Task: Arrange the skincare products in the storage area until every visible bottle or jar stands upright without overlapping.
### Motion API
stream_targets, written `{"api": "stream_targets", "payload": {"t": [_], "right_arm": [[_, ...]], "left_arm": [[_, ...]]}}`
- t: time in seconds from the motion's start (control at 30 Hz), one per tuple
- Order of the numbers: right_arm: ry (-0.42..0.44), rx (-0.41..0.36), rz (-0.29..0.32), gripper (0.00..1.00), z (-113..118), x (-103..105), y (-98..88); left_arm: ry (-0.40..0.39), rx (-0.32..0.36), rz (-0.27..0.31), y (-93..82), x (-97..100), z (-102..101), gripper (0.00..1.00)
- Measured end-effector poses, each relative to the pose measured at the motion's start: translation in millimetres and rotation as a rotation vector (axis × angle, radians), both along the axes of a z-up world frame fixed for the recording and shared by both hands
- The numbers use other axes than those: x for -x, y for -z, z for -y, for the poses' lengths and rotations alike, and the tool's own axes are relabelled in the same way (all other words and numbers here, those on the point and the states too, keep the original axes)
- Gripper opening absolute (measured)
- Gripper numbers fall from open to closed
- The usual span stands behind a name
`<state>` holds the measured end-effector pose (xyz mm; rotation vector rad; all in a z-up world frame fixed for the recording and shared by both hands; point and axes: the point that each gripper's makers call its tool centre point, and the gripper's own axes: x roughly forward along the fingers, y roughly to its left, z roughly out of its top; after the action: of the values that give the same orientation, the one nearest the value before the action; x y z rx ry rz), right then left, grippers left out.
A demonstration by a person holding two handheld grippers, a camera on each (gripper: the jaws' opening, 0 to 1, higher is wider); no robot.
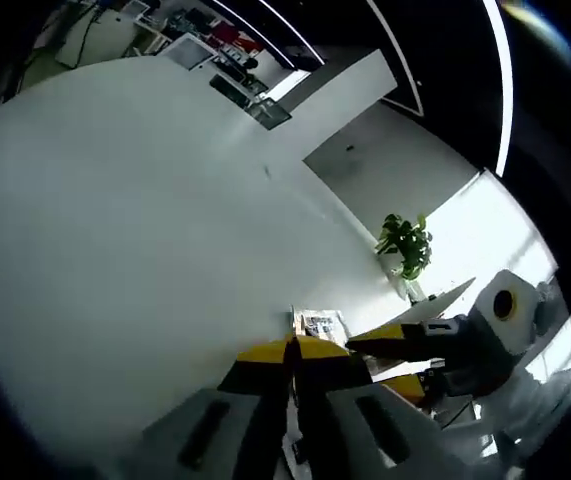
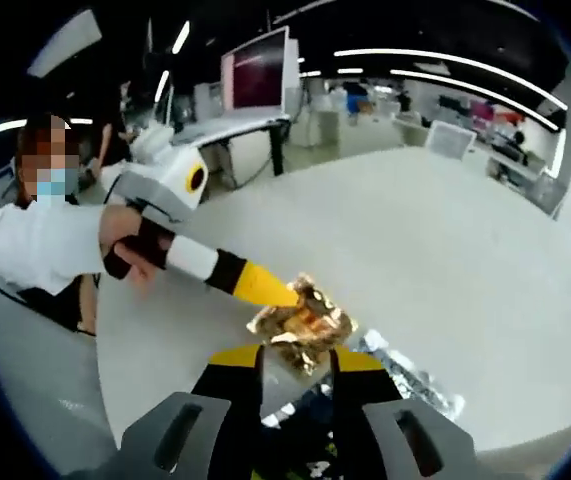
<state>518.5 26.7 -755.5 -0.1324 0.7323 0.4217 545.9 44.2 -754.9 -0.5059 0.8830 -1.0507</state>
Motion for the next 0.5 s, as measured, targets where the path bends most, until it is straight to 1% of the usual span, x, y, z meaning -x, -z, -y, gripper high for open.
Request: {"api": "stream_targets", "payload": {"t": [0.13, 0.2, 0.27, 0.33, 0.4, 0.5], "right_arm": [[-0.007, 0.060, 0.001, 0.15, 3.0, -5.7, 9.3], [-0.003, 0.060, 0.001, 0.13, 4.3, -8.4, 11.4], [0.005, 0.050, -0.009, 0.13, 5.3, -10.3, 13.7], [-0.006, 0.051, -0.011, 0.12, 4.1, -11.7, 16.7], [-0.012, 0.071, -0.019, 0.12, 5.5, -12.8, 21.4], [-0.013, 0.077, -0.030, 0.11, 6.4, -12.4, 25.1]], "left_arm": [[0.016, -0.048, 0.040, 2.0, 2.8, 0.6, 0.00], [0.023, -0.059, 0.065, 0.4, 5.1, 2.8, 0.00], [0.029, -0.068, 0.074, 0.2, 7.5, 4.8, 0.00], [0.029, -0.100, 0.111, 5.0, -3.1, 4.0, 0.00], [0.038, -0.118, 0.117, 7.4, -2.0, 4.3, 0.00], [0.047, -0.131, 0.121, 9.8, -1.1, 3.3, 0.00]]}}
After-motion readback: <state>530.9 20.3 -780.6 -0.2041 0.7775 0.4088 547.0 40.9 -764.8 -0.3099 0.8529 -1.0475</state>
